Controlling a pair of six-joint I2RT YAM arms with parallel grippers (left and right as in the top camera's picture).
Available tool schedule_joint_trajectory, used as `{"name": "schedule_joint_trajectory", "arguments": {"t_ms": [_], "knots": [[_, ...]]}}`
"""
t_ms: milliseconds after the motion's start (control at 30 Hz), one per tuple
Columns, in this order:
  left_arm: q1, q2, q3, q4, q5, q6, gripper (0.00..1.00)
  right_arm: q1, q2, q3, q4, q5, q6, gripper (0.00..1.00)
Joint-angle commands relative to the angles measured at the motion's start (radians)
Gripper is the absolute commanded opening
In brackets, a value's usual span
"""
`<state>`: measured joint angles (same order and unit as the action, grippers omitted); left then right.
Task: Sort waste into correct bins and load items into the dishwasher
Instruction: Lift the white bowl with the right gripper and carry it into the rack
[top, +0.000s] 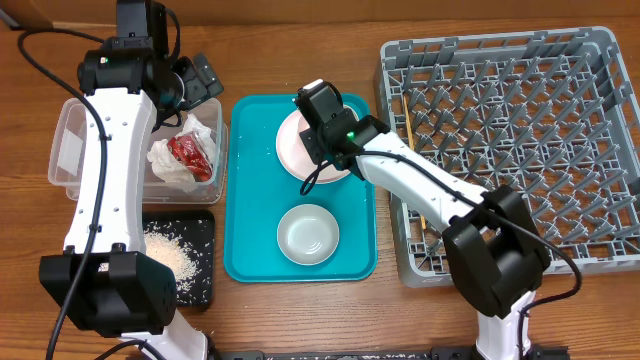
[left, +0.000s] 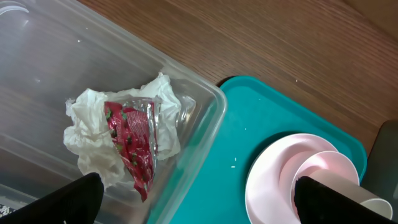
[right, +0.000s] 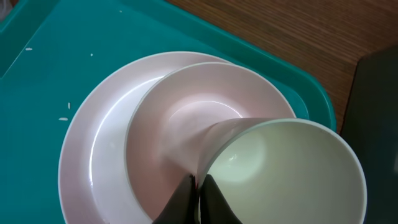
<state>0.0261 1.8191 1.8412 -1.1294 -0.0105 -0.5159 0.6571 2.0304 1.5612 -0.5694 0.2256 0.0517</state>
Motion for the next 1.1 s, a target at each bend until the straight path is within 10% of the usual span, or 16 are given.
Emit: {"name": "schedule_joint_trajectory", "arguments": {"t_ms": [0, 500, 1067], "knots": [[-0.006, -0.014, 0.014, 0.004, 0.004, 0.012, 1.0, 0.003, -0.095, 0.005, -0.001, 0.01, 0.0, 0.04], [-0.006, -0.014, 0.014, 0.004, 0.004, 0.012, 1.0, -0.04, -0.299, 0.005, -0.154, -0.026, 0.061, 0.04], [-0.006, -0.014, 0.014, 0.004, 0.004, 0.012, 1.0, -0.438, -0.399, 0.004, -0.34, -0.524, 0.109, 0.04]]}}
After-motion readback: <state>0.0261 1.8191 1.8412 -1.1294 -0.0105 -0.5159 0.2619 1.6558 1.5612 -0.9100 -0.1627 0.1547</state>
